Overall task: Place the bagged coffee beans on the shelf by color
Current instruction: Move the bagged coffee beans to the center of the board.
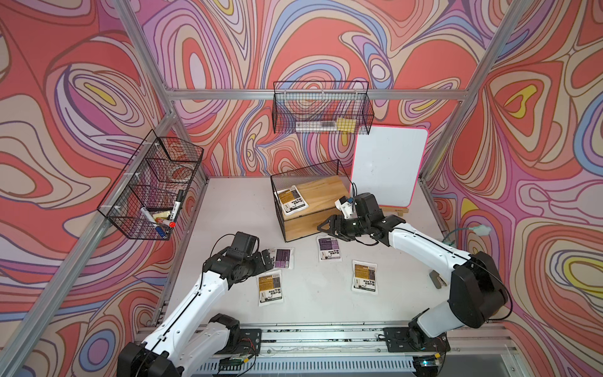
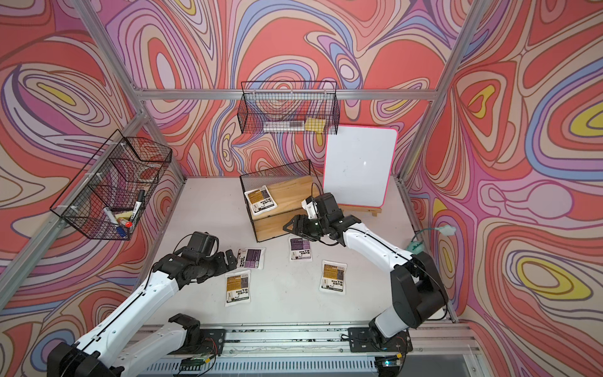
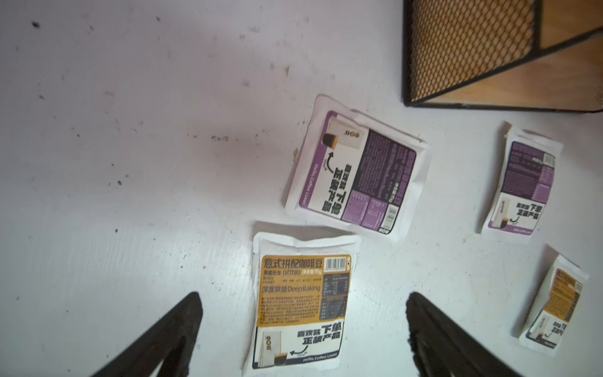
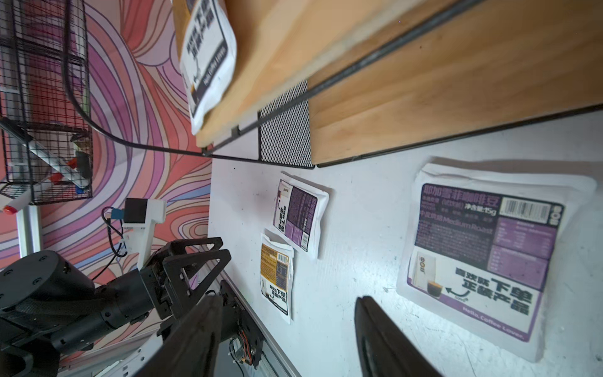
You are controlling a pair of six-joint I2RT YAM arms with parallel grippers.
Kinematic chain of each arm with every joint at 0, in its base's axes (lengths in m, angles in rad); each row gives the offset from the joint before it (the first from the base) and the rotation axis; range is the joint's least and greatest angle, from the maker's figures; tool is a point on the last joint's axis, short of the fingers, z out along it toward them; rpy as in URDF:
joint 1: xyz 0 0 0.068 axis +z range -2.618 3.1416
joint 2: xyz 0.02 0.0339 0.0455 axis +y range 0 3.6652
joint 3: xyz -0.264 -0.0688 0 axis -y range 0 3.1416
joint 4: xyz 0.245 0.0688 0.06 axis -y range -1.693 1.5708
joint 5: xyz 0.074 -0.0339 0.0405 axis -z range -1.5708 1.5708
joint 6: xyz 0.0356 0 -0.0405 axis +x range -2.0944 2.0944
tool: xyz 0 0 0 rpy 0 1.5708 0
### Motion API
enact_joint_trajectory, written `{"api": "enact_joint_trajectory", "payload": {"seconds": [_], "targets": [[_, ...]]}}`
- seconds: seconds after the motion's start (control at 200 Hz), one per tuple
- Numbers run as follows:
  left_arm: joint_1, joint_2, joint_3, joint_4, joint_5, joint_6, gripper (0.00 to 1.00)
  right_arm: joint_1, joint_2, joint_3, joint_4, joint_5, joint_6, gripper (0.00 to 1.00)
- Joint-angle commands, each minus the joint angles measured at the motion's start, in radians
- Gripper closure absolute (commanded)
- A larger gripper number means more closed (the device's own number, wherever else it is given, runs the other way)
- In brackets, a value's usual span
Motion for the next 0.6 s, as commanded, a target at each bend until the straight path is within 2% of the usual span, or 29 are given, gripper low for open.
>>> {"api": "enact_joint_trajectory", "payload": {"seconds": [0.0,0.2,0.536,0.596], "targets": [[-0.031,-0.034,-0.031,-0.061,0.039,-0.038,0.01,0.036,-0.035,-0.046,0.061,0.035,0.007,0.33],[-0.169,-0.038,-0.071,-0.078,0.026,-0.117,0.01,0.074,-0.021,-0.120,0.132,0.032,0.028,0.33],[-0.195,-0.036,-0.142,-0.045,0.059,-0.170,0.01,0.085,-0.034,-0.168,0.108,0.021,0.011,0.33],[-0.199,-0.032,-0.199,-0.017,0.073,-0.183,0.01,0.086,-0.032,-0.165,0.105,0.015,0.012,0.33]]}}
